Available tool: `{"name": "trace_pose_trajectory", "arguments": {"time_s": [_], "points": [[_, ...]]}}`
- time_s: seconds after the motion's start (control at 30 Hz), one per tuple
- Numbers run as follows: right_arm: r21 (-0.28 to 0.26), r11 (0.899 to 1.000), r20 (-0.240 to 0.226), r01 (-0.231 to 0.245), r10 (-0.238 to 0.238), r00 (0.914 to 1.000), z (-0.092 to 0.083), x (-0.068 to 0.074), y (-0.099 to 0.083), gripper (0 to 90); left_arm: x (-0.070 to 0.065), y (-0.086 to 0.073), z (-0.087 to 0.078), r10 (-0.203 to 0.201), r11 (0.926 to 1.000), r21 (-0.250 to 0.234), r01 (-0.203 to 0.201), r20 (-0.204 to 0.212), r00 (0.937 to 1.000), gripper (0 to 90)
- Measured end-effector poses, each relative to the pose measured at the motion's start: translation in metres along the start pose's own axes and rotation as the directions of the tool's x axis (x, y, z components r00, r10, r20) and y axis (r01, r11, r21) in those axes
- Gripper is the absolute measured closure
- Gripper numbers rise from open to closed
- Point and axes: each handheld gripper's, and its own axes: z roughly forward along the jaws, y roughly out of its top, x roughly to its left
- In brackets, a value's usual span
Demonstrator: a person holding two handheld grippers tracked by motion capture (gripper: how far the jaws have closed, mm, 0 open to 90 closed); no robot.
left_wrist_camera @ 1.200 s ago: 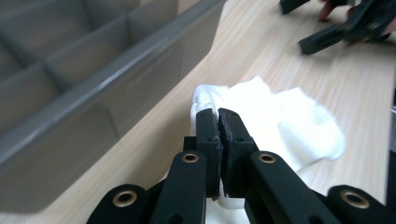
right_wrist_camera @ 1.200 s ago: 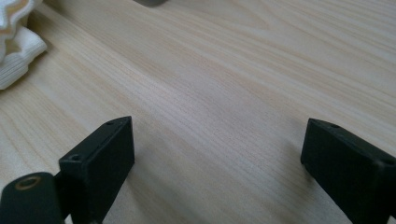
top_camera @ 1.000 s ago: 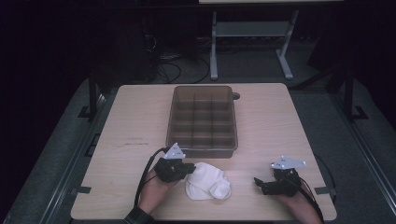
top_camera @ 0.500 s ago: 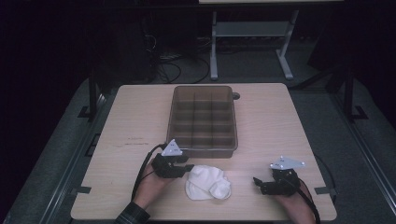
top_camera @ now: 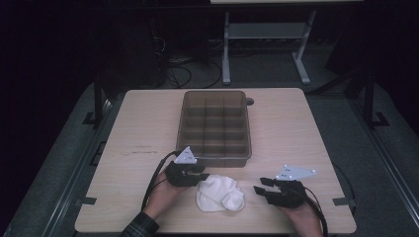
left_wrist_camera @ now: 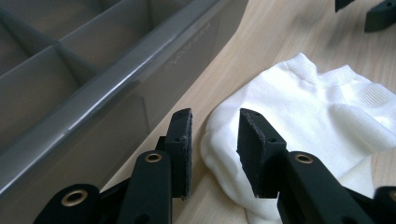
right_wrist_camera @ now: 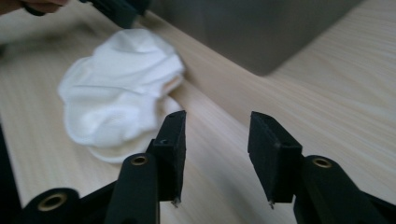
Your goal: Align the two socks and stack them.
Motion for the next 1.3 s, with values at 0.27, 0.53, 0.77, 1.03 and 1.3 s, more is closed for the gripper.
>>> {"name": "trace_pose_trajectory", "arguments": {"time_s": [0.27, 0.53, 0.77, 1.03, 1.3], "points": [[0.014, 0.999, -0.085, 0.035, -0.034, 0.9958, 0.020, 0.017, 0.011, 64.3, 0.001, -0.003, 0.005, -0.003, 0.9997, 0.023, 0.003, 0.017, 0.9999, 65.7], [0.064, 0.997, -0.113, 0.045, -0.037, 0.9929, 0.035, 0.024, 0.011, 70.3, 0.000, -0.006, 0.010, 0.003, 0.9986, 0.053, -0.005, 0.030, 0.9996, 69.2], [0.092, 0.994, -0.113, 0.052, -0.041, 0.9927, 0.039, 0.022, 0.009, 82.2, 0.000, -0.006, 0.011, -0.004, 0.9967, 0.081, 0.000, 0.053, 0.9986, 87.1], [0.078, 0.996, -0.111, 0.052, -0.043, 0.9929, 0.035, 0.022, 0.012, 88.2, -0.002, -0.002, 0.004, -0.011, 0.9977, 0.067, 0.007, 0.057, 0.9983, 89.3], [0.041, 0.998, -0.112, 0.040, -0.036, 0.9930, 0.024, 0.020, 0.020, 88.9, -0.014, 0.000, -0.018, -0.039, 0.9990, 0.022, 0.038, 0.072, 0.9966, 89.3]]}}
